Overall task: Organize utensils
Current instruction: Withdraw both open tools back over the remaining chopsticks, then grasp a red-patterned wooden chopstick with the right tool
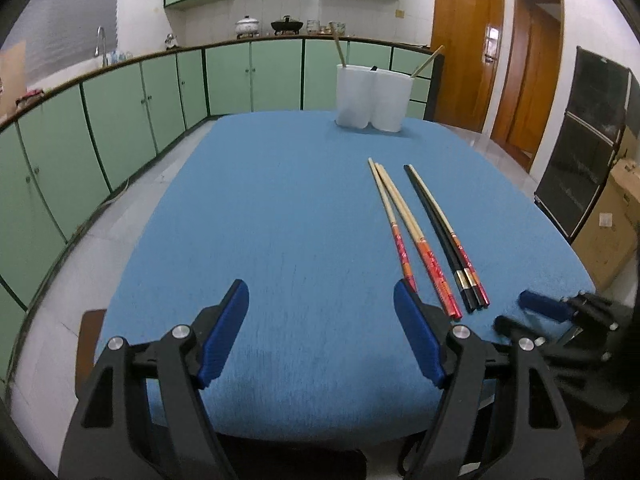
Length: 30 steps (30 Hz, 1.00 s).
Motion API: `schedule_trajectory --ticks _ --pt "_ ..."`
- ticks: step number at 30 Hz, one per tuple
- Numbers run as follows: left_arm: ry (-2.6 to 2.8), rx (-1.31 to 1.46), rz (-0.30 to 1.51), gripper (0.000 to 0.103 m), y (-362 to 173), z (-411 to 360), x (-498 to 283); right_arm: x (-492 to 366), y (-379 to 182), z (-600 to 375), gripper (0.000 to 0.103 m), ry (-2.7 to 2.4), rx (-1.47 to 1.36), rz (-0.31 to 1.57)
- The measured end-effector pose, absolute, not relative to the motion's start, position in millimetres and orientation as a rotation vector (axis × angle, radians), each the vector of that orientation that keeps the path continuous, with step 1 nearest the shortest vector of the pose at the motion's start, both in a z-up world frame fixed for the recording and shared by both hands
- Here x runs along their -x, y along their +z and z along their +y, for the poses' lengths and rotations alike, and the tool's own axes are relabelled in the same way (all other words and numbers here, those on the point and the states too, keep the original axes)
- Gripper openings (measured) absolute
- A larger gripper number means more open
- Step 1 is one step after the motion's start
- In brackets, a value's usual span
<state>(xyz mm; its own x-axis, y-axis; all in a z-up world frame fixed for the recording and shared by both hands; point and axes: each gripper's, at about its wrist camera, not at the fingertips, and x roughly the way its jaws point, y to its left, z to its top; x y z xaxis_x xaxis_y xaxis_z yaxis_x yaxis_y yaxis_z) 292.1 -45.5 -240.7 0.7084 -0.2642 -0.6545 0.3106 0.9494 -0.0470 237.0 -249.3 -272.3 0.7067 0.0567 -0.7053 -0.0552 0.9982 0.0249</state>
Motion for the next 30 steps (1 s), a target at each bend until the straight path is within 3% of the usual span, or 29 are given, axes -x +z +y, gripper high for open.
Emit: schedule_trajectory --ticks 23,25,27,30 --pt "-0.393 -0.146 0.770 0.073 -271.5 -88.2 -311.2 -263.4 -274.6 -278.7 0.040 0.012 -0.053 0.739" --pt "-0.398 -0.152 0.778 0.073 -274.8 -94.9 -314.1 -267.3 -274.6 -284.6 0.022 -0.004 -0.063 0.741" --pt "-0.399 -0.159 0.782 0.073 -277.2 -100.4 -315.5 -271.4 -274.4 -294.0 0.009 -0.013 -0.084 0.745" --pt "-0.402 -0.173 0.788 0.072 -281.4 -108.9 -317.8 -273.1 -274.4 -307.1 0.006 -0.038 -0.095 0.743"
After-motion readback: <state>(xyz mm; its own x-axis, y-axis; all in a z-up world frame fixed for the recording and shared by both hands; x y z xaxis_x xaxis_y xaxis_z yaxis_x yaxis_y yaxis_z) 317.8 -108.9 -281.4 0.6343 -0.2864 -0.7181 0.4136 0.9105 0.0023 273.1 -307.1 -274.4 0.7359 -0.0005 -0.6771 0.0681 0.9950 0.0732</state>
